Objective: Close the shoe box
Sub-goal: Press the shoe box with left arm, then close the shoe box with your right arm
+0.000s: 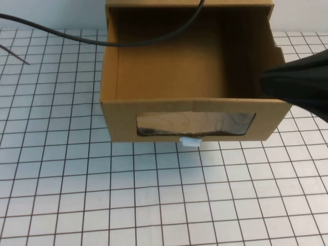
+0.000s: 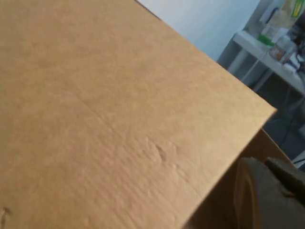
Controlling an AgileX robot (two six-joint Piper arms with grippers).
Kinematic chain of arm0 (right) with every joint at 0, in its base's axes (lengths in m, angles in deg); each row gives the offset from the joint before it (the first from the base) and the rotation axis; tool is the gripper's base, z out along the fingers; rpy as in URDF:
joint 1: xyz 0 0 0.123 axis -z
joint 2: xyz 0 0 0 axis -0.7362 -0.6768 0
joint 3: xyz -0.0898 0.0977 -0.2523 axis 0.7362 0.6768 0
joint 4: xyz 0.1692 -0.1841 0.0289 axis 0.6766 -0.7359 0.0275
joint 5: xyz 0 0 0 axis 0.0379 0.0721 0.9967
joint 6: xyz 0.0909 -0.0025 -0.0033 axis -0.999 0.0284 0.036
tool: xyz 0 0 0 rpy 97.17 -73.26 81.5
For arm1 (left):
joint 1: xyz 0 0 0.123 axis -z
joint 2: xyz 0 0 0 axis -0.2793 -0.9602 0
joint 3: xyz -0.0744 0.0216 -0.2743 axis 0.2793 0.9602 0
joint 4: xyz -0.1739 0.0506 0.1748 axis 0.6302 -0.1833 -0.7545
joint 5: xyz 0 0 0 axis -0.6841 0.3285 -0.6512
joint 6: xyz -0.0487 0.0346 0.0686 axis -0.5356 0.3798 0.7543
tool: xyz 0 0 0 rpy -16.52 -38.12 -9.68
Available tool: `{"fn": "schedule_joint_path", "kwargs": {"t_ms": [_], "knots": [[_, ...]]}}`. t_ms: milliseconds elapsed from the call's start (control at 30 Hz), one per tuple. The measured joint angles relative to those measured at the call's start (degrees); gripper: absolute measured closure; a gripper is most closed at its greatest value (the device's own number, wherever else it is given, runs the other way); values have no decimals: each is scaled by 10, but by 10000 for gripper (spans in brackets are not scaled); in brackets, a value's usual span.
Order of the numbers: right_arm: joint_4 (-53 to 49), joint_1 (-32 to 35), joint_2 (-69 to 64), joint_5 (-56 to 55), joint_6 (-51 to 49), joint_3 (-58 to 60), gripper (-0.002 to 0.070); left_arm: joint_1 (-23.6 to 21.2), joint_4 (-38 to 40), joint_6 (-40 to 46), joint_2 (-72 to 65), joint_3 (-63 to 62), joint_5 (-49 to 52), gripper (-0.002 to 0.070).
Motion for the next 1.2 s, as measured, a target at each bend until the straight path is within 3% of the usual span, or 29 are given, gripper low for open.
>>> {"fn": "schedule_joint_path", "kwargs": {"t_ms": [233,600,1000,1200], "knots": [[-31,-59,-42,1,24,0,690,1,38,-82,-68,-51,8,680],[-96,-158,-169,-52,51,0,690,1,37,-106,-90,-62,12,680],[-113,-167,-278,-118,55,-4,690,1,42,-102,-95,-66,21,680],[-118,-137,-351,-131,43,-77,690,-1,43,-97,-96,-66,26,680]]}}
